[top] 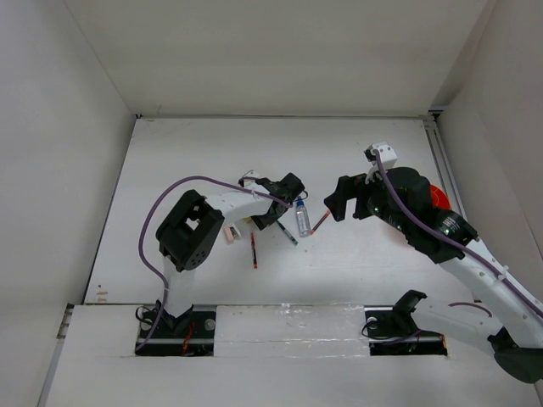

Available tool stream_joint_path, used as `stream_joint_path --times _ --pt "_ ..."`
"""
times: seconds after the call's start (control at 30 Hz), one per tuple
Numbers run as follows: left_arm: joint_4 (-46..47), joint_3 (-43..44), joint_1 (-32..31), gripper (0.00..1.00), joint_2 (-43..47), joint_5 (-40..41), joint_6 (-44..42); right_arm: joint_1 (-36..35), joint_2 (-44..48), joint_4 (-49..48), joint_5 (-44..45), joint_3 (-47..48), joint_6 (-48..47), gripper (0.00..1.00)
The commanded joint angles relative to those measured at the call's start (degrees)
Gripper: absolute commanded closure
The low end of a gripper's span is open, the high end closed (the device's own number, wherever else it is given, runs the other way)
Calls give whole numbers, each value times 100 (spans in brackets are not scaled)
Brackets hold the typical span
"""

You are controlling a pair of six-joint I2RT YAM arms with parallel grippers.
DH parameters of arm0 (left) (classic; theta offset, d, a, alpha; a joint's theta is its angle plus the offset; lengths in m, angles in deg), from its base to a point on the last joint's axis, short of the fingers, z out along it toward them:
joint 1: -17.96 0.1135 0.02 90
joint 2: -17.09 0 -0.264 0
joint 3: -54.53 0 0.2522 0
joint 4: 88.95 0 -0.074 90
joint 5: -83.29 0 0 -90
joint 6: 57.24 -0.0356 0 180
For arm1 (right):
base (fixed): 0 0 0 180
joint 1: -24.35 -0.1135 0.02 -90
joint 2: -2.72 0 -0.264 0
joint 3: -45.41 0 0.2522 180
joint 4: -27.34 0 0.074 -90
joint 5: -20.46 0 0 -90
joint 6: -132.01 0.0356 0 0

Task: Sort the stationery into containers
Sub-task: Pick up the stationery from the center of the board.

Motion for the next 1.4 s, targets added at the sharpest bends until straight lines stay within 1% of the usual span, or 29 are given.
stream_joint_path --times 0.0,0.03,0.13,0.17,0.3,0.47,0.6,0.7,0.77,0.93,0.97,1.07,1.13,1.17,1.2,1.23,1.27,1.3,1.33,1.37 --pt "-125 -103 43 71 -91 51 287 -16 6 -266 -69 -31 -38 0" --pt "-125 -103 43 77 -91 51 287 -16 6 -266 -69 -31 -38 0" --pt "-125 -51 43 88 -39 103 287 -16 -47 -318 -69 -31 -38 0" --pt "-178 -51 43 94 -38 104 287 -16 -47 -318 -69 -31 -38 0" --pt "-370 72 -10 100 146 384 287 -16 -99 -318 -69 -31 -38 0" --pt "-591 274 -142 100 286 736 287 -16 -99 -371 -174 -31 -38 0" --pt "-591 327 -194 100 409 806 121 -16 -99 -371 -175 -31 -38 0" --pt "-267 187 -194 100 480 807 -29 -16 -152 -423 -227 -31 -38 0" --pt "41 134 -194 100 542 807 -345 -16 -152 -424 -227 -31 -38 0" --pt "103 134 -247 100 603 921 -469 -16 -152 -424 -280 -31 -38 0" --pt "103 134 -317 100 725 921 -600 -16 -152 -424 -228 -31 -38 0" --pt "366 187 -562 100 962 1254 -1082 -16 -65 -502 -9 -83 94 0" --pt "778 126 -677 100 1121 1465 -1513 -16 33 -581 -8 -83 155 0" --pt "1015 -101 -739 100 1226 1518 -2046 45 111 -582 45 -83 155 0" --pt "1713 -286 -870 100 1523 1519 -2399 124 112 -582 45 4 208 0" --pt "2068 -505 -932 100 1718 1519 -2690 125 164 -582 115 57 278 0" --pt "2420 -986 -1002 100 2111 1580 -3180 203 243 -634 185 57 278 0" --pt "2798 -1252 -1003 100 2324 1432 -3446 291 296 -635 186 136 339 0" --pt "3541 -1498 -1003 100 2535 1283 -3649 344 401 -722 186 189 340 0" --pt "3853 -1736 -1003 100 2737 1064 -3807 345 402 -775 186 189 392 0"
